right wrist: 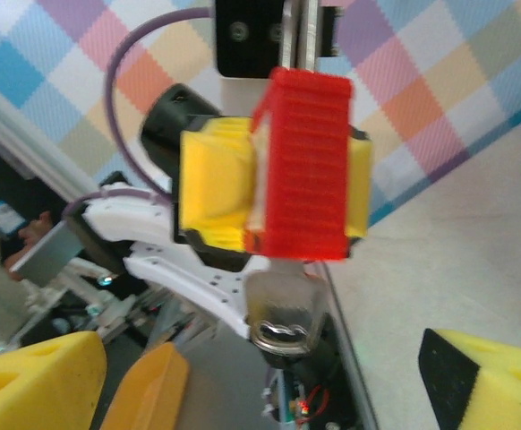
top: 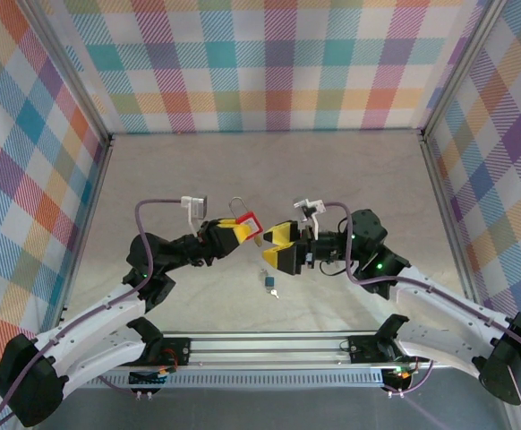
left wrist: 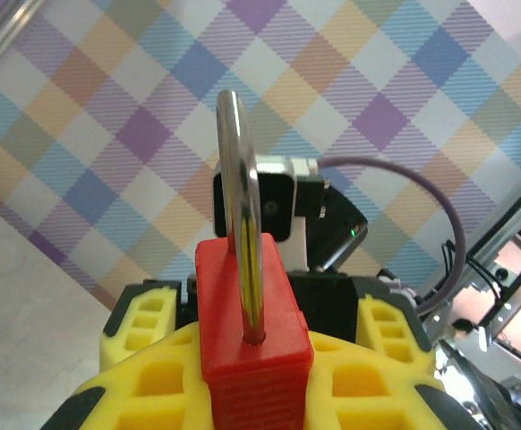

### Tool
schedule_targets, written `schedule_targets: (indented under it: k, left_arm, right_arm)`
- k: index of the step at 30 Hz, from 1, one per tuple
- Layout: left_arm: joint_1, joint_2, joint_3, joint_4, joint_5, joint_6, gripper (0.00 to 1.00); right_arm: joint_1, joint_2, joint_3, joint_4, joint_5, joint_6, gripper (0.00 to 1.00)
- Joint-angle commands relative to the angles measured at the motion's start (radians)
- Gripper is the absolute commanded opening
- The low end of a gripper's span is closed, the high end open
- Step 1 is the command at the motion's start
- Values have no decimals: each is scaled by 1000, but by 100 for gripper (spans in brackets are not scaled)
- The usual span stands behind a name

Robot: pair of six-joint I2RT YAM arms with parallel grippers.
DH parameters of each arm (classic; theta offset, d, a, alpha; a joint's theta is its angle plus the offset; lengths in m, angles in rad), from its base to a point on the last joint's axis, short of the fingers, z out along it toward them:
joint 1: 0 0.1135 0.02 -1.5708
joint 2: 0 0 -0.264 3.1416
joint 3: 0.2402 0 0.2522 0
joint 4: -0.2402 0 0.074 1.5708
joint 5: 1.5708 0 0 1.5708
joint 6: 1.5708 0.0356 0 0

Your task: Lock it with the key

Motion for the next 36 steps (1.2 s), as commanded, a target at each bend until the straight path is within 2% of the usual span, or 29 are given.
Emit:
schedule_targets:
  k: [1,4,8,12,17,19,21,25,29,30,36]
  left_arm:
    - [0,-10,51,18,74,-22,0]
    - [-1,-3,53,25,86,-33,0]
    - [0,0,48,40,80,-40,0]
    - [0,17,56,54,97,-53,0]
    - [0,29,50,60,101,-53,0]
    - [0,31,50,61,101,-53,0]
    - [0,31,52,53,100,-46,0]
    - [3,31,57,32,96,-33,0]
    - [2,30,62,0,85,-21,0]
    - [2,27,63,-12,80,-18,0]
    - [2,13,102,-154,76,16,0]
  right_arm:
    - [-18,39,45,111,-130,90,86]
    - [-21,56,51,135,-163,94,77]
    - [-20,79,55,133,-170,96,75]
    - [-21,87,54,146,-169,108,67]
    - [-20,98,60,152,-163,109,38]
    - [-20,103,61,152,-166,108,34]
    - [-19,109,58,162,-176,113,25]
    - [-19,116,53,160,-187,114,21]
    - [-20,104,59,113,-176,86,8]
    - [-20,97,64,72,-161,63,2]
    - [-19,75,78,-106,-104,-60,0]
